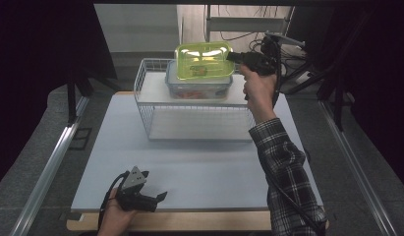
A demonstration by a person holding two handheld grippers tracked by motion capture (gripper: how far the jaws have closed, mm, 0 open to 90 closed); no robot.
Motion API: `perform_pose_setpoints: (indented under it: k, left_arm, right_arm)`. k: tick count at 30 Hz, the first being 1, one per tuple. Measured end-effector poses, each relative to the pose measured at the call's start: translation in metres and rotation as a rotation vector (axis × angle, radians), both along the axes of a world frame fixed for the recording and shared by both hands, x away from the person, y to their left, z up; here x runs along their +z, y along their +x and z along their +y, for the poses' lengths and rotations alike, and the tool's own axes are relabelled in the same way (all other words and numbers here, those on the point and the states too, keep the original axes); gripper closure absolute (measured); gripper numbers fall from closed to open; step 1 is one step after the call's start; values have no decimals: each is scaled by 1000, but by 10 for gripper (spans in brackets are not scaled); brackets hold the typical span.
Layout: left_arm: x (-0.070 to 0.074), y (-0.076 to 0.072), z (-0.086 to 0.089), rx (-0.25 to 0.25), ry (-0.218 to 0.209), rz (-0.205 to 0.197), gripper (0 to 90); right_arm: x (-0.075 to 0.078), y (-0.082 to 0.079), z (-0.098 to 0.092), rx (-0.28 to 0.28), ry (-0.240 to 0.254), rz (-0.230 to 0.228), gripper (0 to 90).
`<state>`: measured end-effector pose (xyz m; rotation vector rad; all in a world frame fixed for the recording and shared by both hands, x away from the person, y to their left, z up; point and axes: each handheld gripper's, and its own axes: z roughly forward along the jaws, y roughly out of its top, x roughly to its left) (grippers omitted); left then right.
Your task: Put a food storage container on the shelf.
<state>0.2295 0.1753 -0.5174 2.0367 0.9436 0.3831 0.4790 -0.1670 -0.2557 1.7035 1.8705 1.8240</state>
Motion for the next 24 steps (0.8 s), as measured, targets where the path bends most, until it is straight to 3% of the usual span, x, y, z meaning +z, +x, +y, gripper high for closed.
perform_pose_setpoints:
  k: [6,12,17,21,24]
  left_arm:
    - [0,0,0,-1,-1,1,40]
    - [0,0,-1,-3,1,1,40]
    - [0,0,-1,-4,2,2,40]
    - [0,0,-1,-5,2,3,40]
    - [0,0,-1,-5,2,3,40]
  right_arm:
    - [-5,5,4,-13,3,5,803]
    - [-5,3,11,-40,-45,-26,791]
    - [-5,3,17,-51,-146,-50,750]
    - [-6,5,19,-42,-174,-62,725]
    - [-5,7,22,-39,-221,-73,689]
